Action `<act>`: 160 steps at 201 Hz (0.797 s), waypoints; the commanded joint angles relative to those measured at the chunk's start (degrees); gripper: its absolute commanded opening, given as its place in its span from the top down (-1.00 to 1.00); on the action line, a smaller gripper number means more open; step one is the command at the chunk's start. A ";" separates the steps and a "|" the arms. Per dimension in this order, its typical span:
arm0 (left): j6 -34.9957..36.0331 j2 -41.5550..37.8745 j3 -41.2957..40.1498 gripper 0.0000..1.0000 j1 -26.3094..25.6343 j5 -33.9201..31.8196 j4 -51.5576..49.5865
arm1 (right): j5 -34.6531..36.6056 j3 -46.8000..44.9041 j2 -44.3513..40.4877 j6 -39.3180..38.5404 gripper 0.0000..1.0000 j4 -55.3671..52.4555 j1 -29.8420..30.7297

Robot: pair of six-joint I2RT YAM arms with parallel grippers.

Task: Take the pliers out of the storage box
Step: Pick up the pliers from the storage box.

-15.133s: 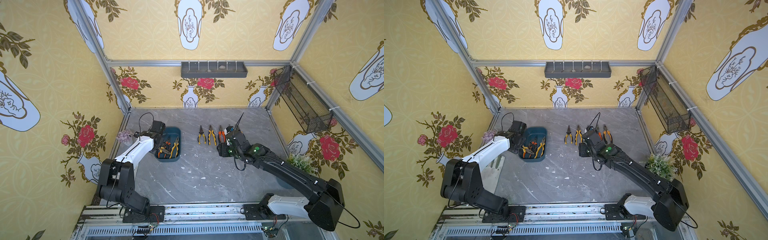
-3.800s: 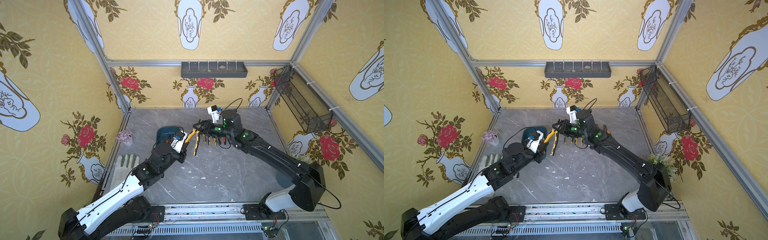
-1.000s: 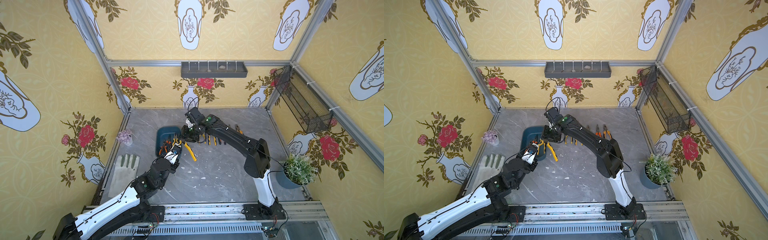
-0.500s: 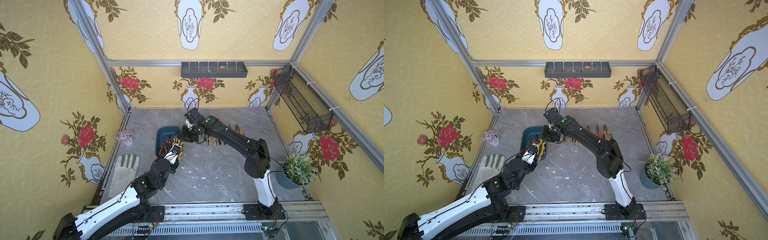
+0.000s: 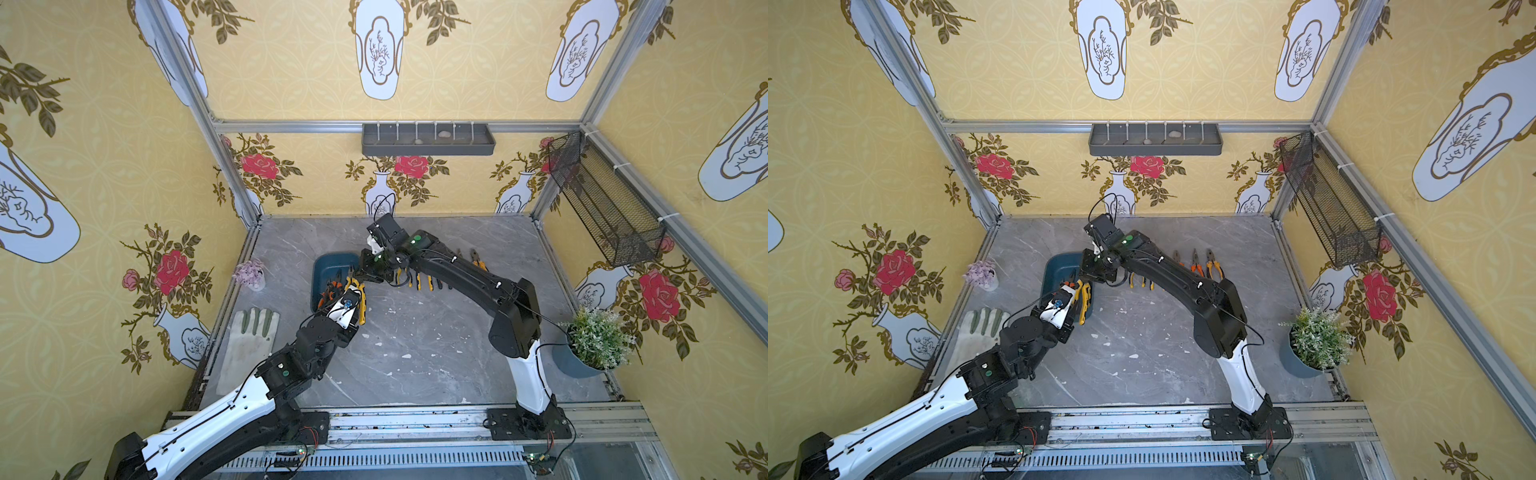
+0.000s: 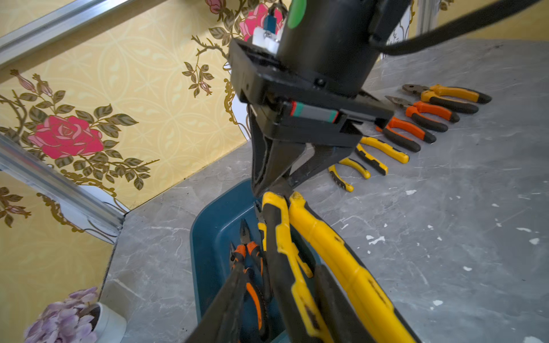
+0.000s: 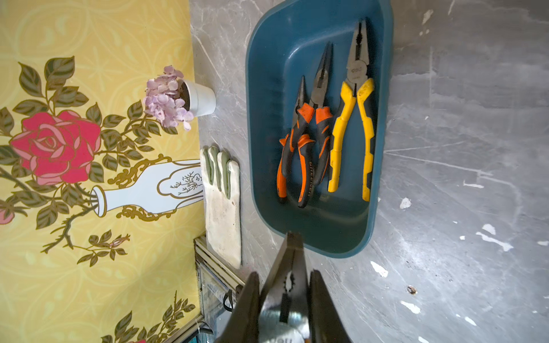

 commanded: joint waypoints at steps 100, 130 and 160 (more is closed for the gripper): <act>-8.62 -5.12 2.81 -0.98 0.19 6.34 -6.57 | 4.69 -3.27 -2.21 -5.61 1.00 -1.70 -3.19; -16.08 -5.78 3.54 -0.98 0.16 -2.06 -6.77 | 9.32 -5.23 -5.13 -9.90 1.00 -6.07 -5.28; -17.40 -3.99 5.11 -0.98 0.16 -4.07 -7.23 | 16.19 -13.32 -12.59 -16.94 1.00 -11.48 -10.26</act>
